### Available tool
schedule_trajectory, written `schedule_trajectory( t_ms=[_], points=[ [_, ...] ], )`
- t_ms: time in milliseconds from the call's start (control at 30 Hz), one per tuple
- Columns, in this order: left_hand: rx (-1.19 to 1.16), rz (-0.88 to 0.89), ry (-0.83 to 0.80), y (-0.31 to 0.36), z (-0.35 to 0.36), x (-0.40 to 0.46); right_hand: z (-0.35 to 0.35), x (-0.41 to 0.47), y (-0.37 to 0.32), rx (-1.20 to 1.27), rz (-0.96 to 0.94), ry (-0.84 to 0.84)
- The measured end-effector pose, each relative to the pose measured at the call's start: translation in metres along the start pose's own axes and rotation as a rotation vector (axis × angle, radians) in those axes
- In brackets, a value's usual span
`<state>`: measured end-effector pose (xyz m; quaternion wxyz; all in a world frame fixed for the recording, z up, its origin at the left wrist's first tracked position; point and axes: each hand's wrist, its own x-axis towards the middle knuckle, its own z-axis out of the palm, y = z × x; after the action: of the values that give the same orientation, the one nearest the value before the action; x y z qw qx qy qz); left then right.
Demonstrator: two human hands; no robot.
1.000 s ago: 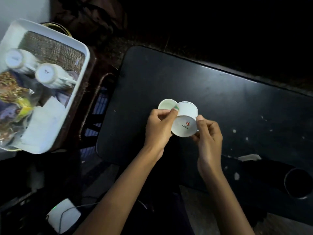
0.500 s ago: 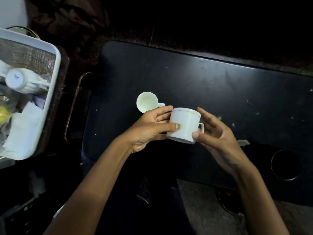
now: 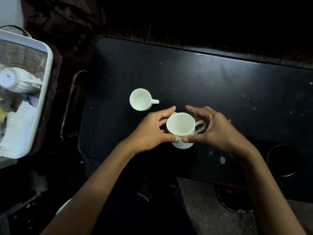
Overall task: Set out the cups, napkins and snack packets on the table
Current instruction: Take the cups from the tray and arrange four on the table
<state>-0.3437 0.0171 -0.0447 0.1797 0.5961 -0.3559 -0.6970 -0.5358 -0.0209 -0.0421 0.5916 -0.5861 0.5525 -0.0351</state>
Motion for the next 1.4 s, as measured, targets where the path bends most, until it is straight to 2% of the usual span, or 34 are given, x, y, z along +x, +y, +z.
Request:
schedule_trajectory(
  t_ms=[100, 200, 500, 933, 1000, 1100, 1267, 1400],
  points=[
    [0.241, 0.085, 0.066, -0.003, 0.009, 0.009, 0.007, 0.005, 0.006, -0.16, -0.052, 0.015],
    [0.396, 0.165, 0.13, -0.007, 0.019, 0.021, 0.016, 0.013, 0.014, -0.208, -0.117, 0.107],
    [0.528, 0.258, 0.27, -0.02, 0.038, 0.06, 0.036, 0.038, 0.039, -0.26, -0.144, 0.403],
    [0.746, 0.242, 0.184, -0.03, 0.041, 0.064, 0.046, 0.037, 0.053, -0.271, -0.061, 0.386],
    [0.793, 0.255, 0.213, -0.031, 0.043, 0.059, 0.045, 0.034, 0.05, -0.253, -0.034, 0.38],
    [0.717, 0.31, 0.304, -0.036, 0.044, 0.044, 0.045, 0.026, 0.042, -0.198, -0.026, 0.417],
    [0.518, 0.359, 0.485, -0.05, 0.034, 0.014, 0.059, 0.016, 0.012, -0.135, -0.111, 0.589],
    [0.389, 0.36, 0.612, -0.056, 0.008, -0.007, 0.083, 0.021, -0.021, -0.084, -0.17, 0.586]
  ],
)
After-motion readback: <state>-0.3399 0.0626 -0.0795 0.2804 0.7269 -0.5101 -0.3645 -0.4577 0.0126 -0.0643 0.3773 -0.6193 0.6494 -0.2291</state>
